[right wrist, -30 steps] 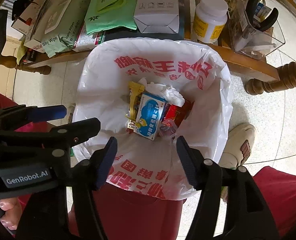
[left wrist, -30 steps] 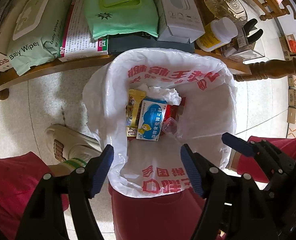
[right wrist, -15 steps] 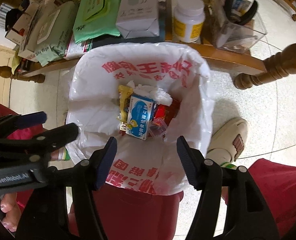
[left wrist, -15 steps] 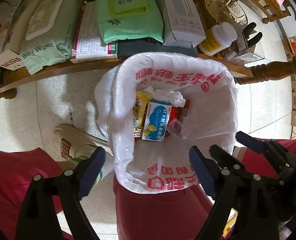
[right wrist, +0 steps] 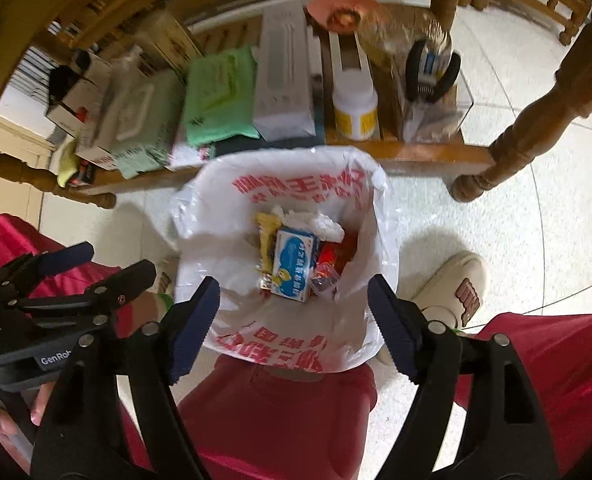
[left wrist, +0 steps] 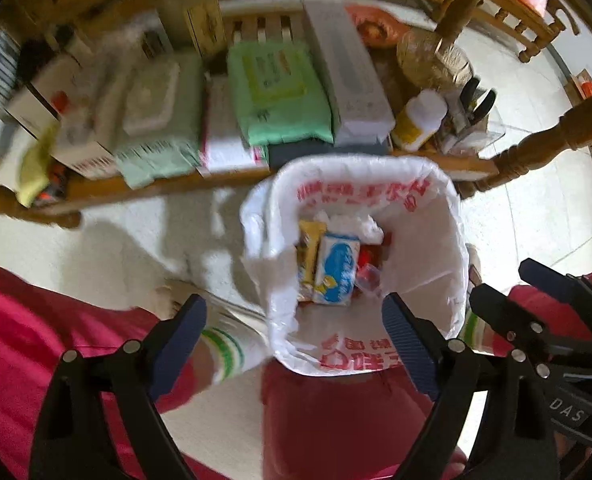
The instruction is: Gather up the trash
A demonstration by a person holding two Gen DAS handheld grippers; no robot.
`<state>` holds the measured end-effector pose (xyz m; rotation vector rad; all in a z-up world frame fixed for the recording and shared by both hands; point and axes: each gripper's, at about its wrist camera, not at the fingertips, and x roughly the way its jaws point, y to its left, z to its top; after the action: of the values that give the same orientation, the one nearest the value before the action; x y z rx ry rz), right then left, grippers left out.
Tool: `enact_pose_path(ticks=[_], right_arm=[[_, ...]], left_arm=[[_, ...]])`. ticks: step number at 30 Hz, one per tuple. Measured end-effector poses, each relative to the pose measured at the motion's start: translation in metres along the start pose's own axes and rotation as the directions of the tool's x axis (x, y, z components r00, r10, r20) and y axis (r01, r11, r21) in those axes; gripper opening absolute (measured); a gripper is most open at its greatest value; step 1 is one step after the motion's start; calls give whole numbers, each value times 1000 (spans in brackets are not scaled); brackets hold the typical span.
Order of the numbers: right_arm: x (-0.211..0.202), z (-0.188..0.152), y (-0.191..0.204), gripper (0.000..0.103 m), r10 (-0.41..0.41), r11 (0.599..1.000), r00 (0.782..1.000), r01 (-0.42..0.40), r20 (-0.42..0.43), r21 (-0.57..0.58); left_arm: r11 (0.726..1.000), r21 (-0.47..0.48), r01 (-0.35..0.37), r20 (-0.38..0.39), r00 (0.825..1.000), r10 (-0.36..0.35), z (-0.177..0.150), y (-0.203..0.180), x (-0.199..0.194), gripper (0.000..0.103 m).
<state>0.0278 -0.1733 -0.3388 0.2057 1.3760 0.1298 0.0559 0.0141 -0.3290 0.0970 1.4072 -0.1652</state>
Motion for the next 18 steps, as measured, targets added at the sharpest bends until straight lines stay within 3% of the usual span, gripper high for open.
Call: enact_pose_path(ticks=[6,12,17,18], right_arm=[[-53,-10,13,75,31,999,991,-28,128,-23],[-119,-22,34,81,27,997,954,-5,298,-76],[-184,-29,49,87,24,994,883,29,468,-106],[-199,-31,53,89,11,992,859,53,511,-110]], left_arm=[[1000,-15,-22,166,986,24,-11,-1,-61,87],[996,-64,-70,361,929,88,-27,-2,-137,87],[992,-114,-62,485,867,110,-35,-3,-194,90],[990,-127,-61,506,855,117,-36,-3,-207,94]])
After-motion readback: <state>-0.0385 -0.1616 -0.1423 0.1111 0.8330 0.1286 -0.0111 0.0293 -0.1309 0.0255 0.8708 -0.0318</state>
